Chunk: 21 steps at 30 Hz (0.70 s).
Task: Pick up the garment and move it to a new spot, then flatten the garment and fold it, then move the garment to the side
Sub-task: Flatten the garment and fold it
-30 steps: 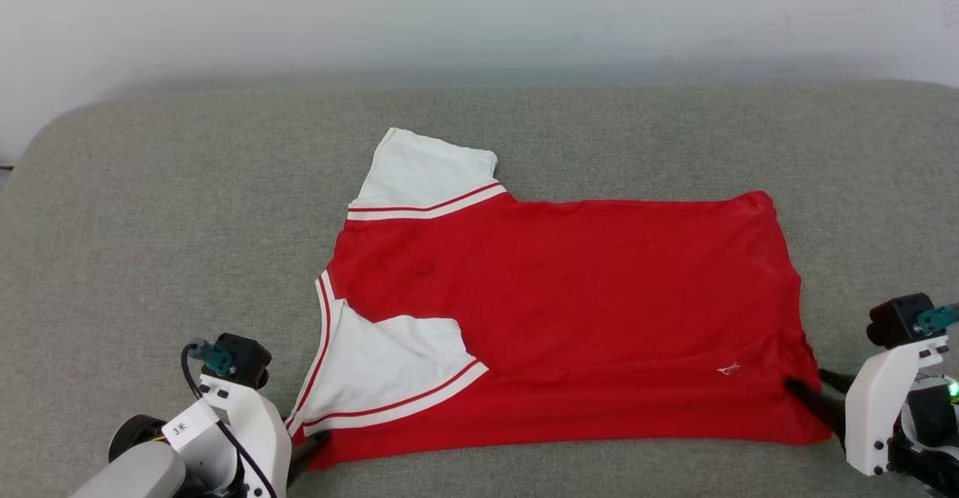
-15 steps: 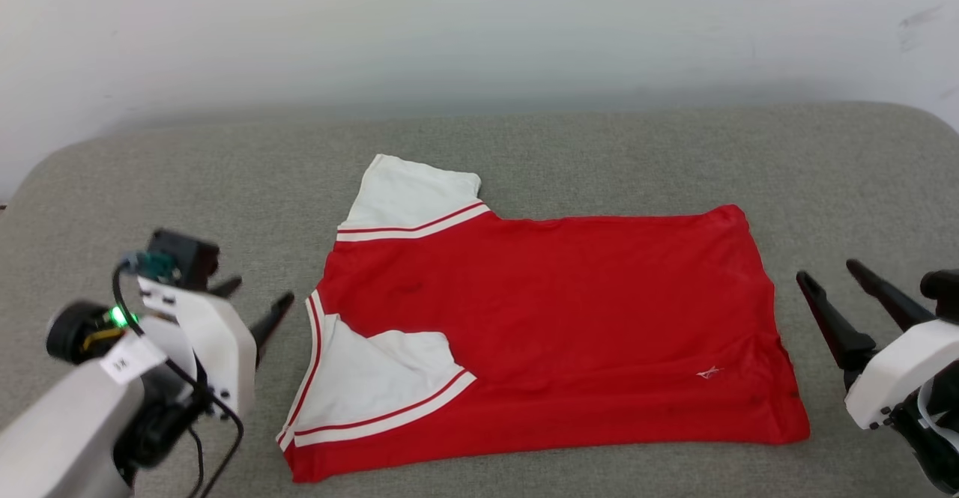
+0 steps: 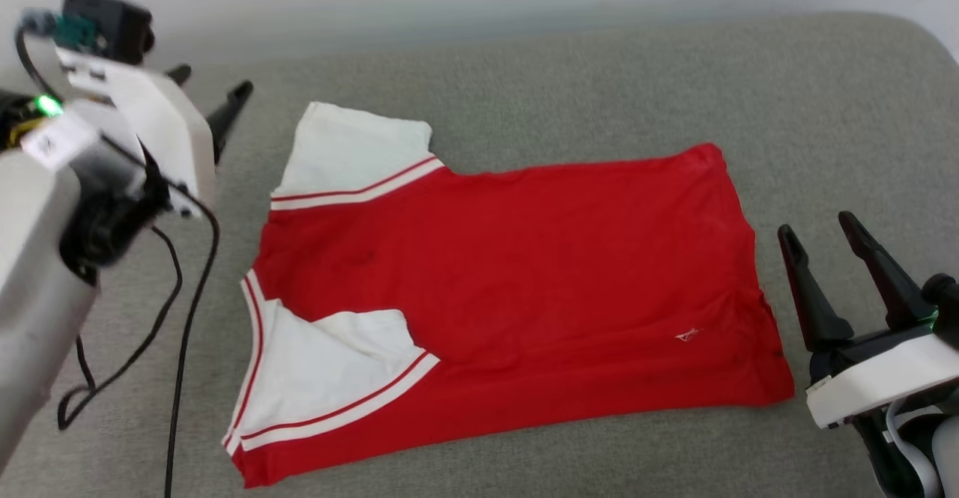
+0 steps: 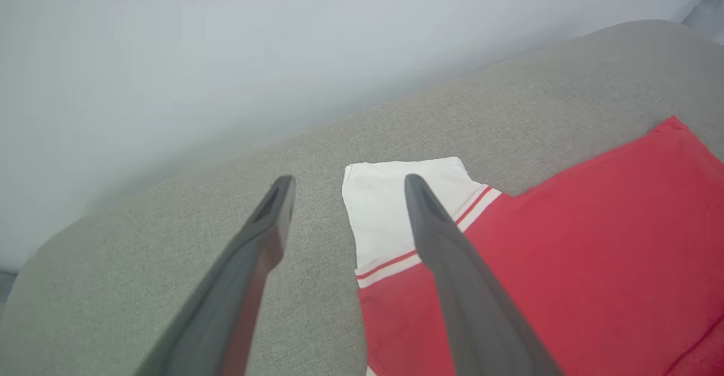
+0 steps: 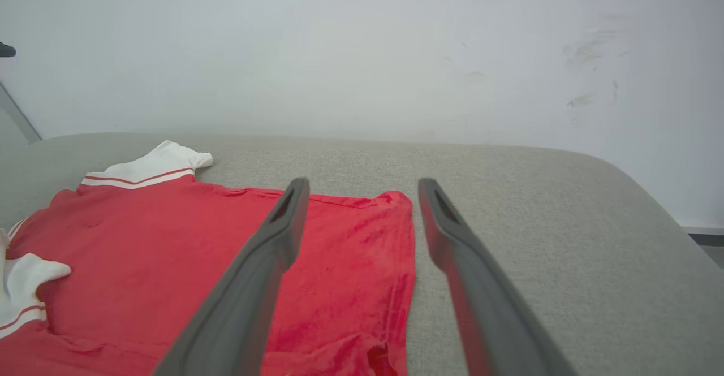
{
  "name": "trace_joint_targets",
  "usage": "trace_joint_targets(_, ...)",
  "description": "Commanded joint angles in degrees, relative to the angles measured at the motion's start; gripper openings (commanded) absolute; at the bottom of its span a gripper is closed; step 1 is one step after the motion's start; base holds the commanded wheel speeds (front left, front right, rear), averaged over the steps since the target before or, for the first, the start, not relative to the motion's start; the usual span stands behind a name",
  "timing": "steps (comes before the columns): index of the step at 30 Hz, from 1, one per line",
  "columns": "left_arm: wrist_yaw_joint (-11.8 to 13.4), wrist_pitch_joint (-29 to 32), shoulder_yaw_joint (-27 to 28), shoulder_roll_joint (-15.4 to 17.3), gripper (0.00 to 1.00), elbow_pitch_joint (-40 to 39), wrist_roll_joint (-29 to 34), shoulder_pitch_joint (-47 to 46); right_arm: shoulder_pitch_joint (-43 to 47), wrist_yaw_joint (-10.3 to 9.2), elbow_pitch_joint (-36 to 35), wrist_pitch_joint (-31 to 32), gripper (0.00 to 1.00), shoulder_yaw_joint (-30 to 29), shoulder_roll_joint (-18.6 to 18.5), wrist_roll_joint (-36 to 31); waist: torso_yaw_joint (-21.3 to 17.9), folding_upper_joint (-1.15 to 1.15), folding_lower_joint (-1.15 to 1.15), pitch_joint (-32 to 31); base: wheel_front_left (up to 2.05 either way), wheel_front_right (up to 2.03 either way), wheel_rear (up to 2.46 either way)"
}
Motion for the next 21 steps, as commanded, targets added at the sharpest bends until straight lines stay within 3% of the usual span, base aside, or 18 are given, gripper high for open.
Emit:
trace_joint_targets(1,-0.39,1.55,0.31,-0.57,1.00,1.29,-0.73,-1.89,0.69,-0.05,-1.55,0.49,1.00,-0.29,0.87,-0.76,-2.15,0.00,0.00,3.31,0.00,0.00,0.00)
trace_joint_targets(9,-2.02,17.69,-0.54,-2.13,1.00,10.04,-4.77,-14.22,-0.29,-0.05,-8.29,2.57,1.00,-0.67,2.88,-2.81,-5.50,0.00,0.00,10.72,0.00,0.00,0.00)
trace_joint_targets(13,-1.47,26.50,-1.86,-1.75,1.00,12.56,-5.11,-20.02,-1.40,-0.05,-10.20,2.88,1.00,-0.77,2.78,-2.95,-6.85,0.00,0.00,14.64,0.00,0.00,0.00)
trace_joint_targets(21,-0.99,32.36,-4.03,-2.11,1.00,17.43,-2.02,-28.08,-3.45,-0.05,-12.03,2.78,1.00,-0.81,2.60,-2.87,-8.54,0.00,0.00,21.59,0.00,0.00,0.00)
